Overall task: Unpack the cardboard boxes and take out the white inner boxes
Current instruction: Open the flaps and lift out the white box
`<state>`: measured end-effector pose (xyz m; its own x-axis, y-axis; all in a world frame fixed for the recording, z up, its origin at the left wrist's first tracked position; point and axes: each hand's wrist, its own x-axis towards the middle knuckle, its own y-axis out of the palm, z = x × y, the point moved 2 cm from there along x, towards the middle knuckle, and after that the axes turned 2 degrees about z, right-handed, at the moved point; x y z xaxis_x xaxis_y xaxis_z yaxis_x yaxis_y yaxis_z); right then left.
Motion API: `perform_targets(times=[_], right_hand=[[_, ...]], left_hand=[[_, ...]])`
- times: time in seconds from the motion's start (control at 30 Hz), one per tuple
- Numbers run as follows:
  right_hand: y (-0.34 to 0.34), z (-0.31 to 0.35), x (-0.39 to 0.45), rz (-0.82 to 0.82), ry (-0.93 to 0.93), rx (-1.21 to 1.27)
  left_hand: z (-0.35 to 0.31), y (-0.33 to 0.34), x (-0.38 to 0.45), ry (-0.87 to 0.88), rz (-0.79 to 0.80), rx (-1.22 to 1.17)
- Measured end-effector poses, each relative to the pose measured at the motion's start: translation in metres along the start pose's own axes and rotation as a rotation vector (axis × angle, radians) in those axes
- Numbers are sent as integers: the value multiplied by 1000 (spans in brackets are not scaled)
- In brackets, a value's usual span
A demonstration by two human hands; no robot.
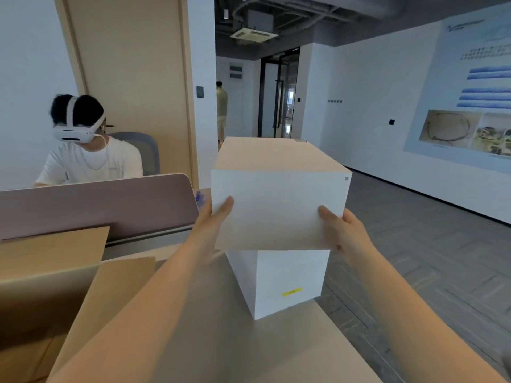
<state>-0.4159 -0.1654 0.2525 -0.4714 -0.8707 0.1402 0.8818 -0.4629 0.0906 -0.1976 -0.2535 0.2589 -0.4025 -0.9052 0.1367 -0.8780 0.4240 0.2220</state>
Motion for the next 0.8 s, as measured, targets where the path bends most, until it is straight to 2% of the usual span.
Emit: perform_targets(times=[0.13, 0.27, 0.4, 0.6, 0.73, 0.8], right_hand=[[-7, -7, 6, -40, -120, -3], [-25, -13, 29, -108, -147, -2], [-49, -12, 68, 20, -148, -26], [-74, -29, 104, 403, -143, -19], [-72, -40, 119, 423, -108, -48], [-73, -48, 128, 348, -76, -87]], left_hand=[[5, 7, 3, 61, -123, -15], [19, 26, 11, 90, -251, -17], [32, 57, 21, 103, -321, 43], [39, 91, 38, 52, -422, 39], [42, 98, 46, -41, -435, 65], [44, 98, 51, -63, -460, 67]])
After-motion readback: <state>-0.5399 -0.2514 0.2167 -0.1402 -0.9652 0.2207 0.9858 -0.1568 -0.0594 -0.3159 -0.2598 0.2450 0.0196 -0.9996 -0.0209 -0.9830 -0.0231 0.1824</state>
